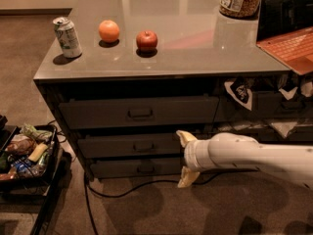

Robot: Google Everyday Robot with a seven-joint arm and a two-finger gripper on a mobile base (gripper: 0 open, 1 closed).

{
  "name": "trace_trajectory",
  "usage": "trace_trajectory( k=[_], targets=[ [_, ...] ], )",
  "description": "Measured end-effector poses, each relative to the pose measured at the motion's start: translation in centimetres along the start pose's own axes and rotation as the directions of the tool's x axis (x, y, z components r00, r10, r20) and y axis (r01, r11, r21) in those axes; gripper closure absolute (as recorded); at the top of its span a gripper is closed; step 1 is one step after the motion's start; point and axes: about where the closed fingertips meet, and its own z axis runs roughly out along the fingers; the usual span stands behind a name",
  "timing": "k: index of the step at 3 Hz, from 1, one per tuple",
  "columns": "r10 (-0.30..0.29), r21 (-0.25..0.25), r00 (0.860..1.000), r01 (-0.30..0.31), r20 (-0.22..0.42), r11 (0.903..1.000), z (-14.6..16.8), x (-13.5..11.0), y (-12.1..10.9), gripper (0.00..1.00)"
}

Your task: Open middle drawer

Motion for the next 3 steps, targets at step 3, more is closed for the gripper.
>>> trace_trajectory(
  k=[3],
  targets=[
    [0.082, -0.054, 0.996, -0.079, 0.042, 0.9954, 6.0, 3.2, 0.4, 0.0]
  ],
)
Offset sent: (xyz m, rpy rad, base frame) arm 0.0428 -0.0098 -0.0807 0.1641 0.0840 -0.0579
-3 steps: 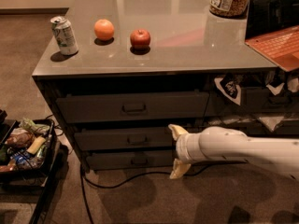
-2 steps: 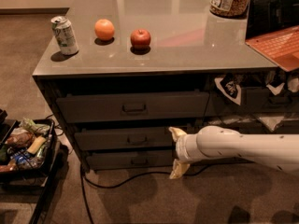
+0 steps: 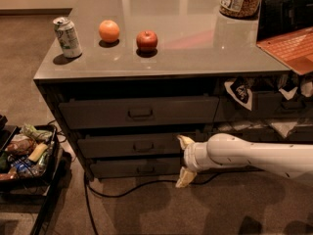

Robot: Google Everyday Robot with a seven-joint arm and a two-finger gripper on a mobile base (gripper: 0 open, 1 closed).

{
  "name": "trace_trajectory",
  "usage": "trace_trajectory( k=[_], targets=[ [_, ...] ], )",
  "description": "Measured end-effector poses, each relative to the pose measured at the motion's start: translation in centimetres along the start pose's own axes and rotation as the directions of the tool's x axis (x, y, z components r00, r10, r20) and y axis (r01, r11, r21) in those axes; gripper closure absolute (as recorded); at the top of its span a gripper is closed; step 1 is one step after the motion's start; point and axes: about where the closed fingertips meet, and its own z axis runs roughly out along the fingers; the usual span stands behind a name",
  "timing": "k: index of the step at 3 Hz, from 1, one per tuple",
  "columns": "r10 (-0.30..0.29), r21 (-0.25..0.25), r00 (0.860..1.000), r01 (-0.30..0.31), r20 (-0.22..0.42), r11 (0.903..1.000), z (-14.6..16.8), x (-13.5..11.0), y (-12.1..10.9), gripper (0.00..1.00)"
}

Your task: Open middle drawer

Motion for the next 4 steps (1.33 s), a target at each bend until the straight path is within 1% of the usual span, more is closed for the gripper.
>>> trace_trajectory(
  k=[1, 2, 3, 4],
  targets=[
    [-0.002, -0.021, 1.0, 0.002, 0.022, 0.9998, 2.5, 0.8, -0.9, 0.0],
    [-0.04, -0.056, 0.998, 0.042, 0.038, 0.9975, 6.3, 0.7, -2.8, 0.0],
    [-0.064, -0.061, 0.995, 0.069, 0.081, 0.9958, 8.6, 0.8, -3.6, 0.0],
    [-0.07, -0.023, 0.987, 0.075, 0.148, 0.9969, 9.7, 1.0, -4.2, 0.0]
  ],
)
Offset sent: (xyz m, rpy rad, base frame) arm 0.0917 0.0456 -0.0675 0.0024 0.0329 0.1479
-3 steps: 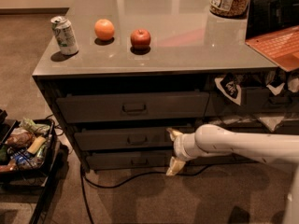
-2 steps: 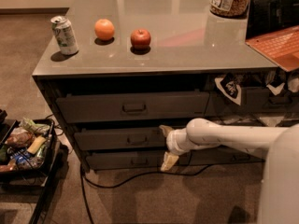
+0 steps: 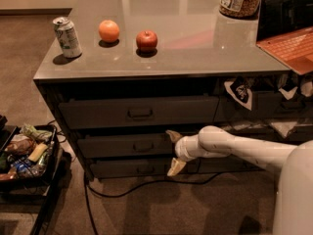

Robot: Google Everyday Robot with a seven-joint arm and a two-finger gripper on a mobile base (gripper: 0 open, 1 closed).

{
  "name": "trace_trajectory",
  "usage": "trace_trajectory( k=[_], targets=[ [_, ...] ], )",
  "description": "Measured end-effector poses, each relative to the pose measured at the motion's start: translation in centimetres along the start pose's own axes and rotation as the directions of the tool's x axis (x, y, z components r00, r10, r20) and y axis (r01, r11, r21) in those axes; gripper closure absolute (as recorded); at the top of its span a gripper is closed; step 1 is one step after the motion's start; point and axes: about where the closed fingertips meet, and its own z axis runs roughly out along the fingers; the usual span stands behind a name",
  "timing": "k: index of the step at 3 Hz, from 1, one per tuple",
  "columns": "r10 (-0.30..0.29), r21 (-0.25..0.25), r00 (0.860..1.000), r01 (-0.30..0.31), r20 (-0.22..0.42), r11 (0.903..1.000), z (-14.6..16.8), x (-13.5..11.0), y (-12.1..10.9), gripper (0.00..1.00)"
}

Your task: Open middle drawer

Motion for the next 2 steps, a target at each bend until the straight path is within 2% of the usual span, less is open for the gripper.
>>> trace_trajectory(
  k=[1, 2],
  targets=[
    [-0.014, 0.019, 0.999, 0.013, 0.052, 0.9997, 1.12, 0.42, -0.26, 0.0],
    [-0.015, 0.013, 0.999, 0.015, 0.047, 0.9998, 1.28, 0.35, -0.16, 0.0]
  ],
)
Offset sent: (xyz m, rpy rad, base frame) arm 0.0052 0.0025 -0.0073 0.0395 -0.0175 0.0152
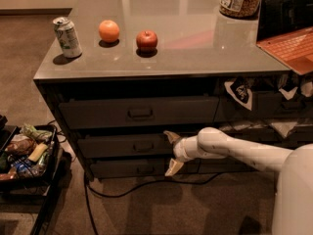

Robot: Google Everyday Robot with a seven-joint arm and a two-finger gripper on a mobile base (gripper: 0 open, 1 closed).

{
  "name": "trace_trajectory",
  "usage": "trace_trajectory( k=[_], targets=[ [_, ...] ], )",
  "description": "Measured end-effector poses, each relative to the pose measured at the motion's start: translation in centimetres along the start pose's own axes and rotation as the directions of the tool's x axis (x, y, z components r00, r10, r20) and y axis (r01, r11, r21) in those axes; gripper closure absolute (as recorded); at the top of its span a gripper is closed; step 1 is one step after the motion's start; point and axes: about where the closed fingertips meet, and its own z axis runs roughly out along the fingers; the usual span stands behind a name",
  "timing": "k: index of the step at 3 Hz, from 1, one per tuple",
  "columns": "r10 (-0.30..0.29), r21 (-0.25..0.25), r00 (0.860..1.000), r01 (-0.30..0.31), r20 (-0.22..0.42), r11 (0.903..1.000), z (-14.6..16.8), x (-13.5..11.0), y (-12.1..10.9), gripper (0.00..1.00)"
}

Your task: Open middle drawer

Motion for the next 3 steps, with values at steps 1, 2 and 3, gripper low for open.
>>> trace_trajectory(
  k=[1, 2, 3],
  targets=[
    [0.0, -0.001, 1.0, 0.0, 0.018, 1.0, 0.4, 1.0, -0.6, 0.0],
    [-0.001, 0.019, 1.0, 0.001, 0.016, 0.9998, 0.4, 2.3, -1.3, 0.0],
    [-0.006, 0.042, 1.0, 0.006, 0.02, 0.9991, 0.7, 3.1, -1.9, 0.0]
  ],
)
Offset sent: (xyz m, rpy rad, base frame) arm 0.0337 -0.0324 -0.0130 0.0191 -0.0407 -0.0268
